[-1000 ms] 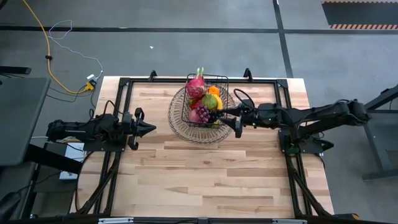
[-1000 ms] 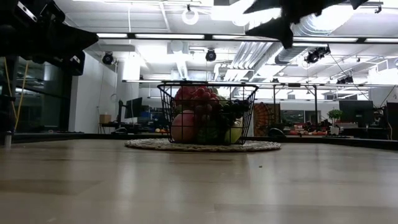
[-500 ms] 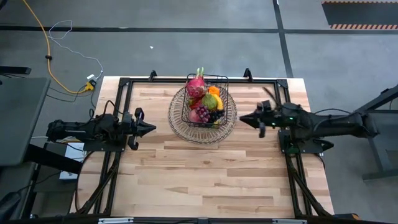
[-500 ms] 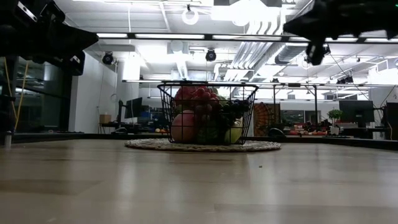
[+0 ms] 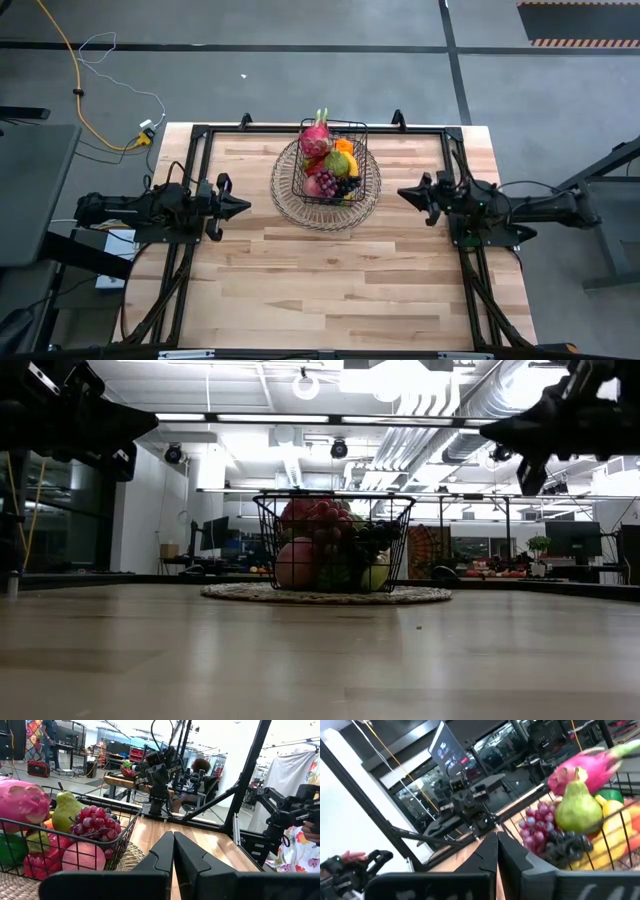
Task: Build produce basket
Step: Return to Home Position
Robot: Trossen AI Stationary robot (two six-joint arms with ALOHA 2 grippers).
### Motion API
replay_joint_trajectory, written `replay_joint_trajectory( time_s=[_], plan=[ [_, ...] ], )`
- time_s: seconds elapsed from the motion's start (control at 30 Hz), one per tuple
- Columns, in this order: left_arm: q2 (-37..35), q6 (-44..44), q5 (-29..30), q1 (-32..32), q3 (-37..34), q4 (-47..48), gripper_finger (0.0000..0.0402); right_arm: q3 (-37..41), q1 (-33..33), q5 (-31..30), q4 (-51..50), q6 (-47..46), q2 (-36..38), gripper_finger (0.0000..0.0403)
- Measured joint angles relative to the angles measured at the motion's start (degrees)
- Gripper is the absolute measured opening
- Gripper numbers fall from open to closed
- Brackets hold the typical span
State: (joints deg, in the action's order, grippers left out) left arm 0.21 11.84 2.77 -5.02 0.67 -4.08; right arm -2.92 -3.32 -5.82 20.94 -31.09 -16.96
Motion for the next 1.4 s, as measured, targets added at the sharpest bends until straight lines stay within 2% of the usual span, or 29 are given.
replay_joint_trajectory(
  time_s=[0.17,0.4,0.6,0.8,0.97,1.4],
  plan=[
    [0.0,0.0,0.0,0.0,0.0,0.0,0.0001,2.3,0.4,0.2,-1.2,0.0,5.4,0.0],
    [0.0,0.0,0.0,0.0,0.0,0.0,0.0001,2.3,0.4,0.3,-13.3,0.3,16.6,0.0],
    [0.0,0.0,0.0,0.0,0.0,0.0,0.0001,2.3,0.4,-0.4,-19.1,3.0,16.7,0.0],
    [0.0,0.0,0.0,0.0,0.0,2.1,0.0001,2.3,0.4,-0.1,-19.3,10.1,16.7,0.0],
    [0.0,0.0,-0.2,0.0,0.0,3.2,0.0001,2.3,0.4,1.0,-19.5,11.2,16.6,0.0],
    [0.0,0.0,-0.2,0.0,0.0,3.2,0.0001,2.3,0.4,1.1,-19.5,2.7,16.6,0.0]
  ],
)
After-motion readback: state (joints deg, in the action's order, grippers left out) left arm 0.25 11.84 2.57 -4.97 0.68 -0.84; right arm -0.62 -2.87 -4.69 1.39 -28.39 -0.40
